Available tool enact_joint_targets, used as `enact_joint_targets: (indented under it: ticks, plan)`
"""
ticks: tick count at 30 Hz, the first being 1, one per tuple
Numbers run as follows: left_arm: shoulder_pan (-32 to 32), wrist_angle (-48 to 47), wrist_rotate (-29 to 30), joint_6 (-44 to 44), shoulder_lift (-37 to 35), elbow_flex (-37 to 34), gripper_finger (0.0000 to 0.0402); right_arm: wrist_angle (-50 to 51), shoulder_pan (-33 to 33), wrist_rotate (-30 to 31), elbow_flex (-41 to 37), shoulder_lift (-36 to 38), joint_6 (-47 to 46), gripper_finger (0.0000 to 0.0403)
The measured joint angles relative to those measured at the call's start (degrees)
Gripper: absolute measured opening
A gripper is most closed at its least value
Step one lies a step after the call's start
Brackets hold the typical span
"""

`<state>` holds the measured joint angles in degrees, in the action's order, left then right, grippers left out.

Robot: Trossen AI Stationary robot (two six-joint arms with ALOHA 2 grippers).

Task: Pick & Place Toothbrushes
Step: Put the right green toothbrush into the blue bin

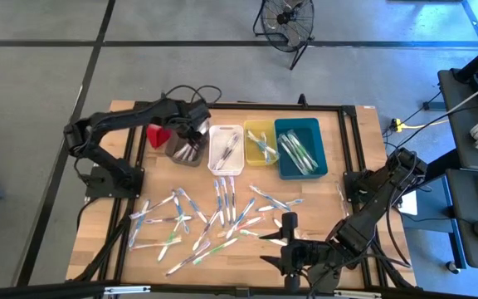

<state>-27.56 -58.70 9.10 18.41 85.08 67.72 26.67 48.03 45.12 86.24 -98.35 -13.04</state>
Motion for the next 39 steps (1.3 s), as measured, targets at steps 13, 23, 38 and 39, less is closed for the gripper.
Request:
enact_joint_targets:
  ticks: [13, 23, 38, 39]
  plan:
    - [19.78, -13.21, -14.88, 7.89, -0.04, 5.64, 0.0193, 0.48, 0.0, -15.47, 0.0, 0.0, -0.7, 0.0205]
    - [38.28, -6.7, -6.64, 14.67, -0.04, 5.64, 0.0193, 11.32, 0.02, -27.95, 0.0, 0.0, -23.83, 0.0189]
    - [53.6, 16.58, 16.59, 10.17, -0.04, 5.64, 0.0173, 41.23, 0.67, -32.78, 0.01, 0.0, -61.49, 0.0206]
    - [54.06, 17.74, 17.72, 9.91, -0.04, 5.51, 0.0172, 42.22, 1.02, -33.34, 0.0, 0.0, -62.82, 0.0207]
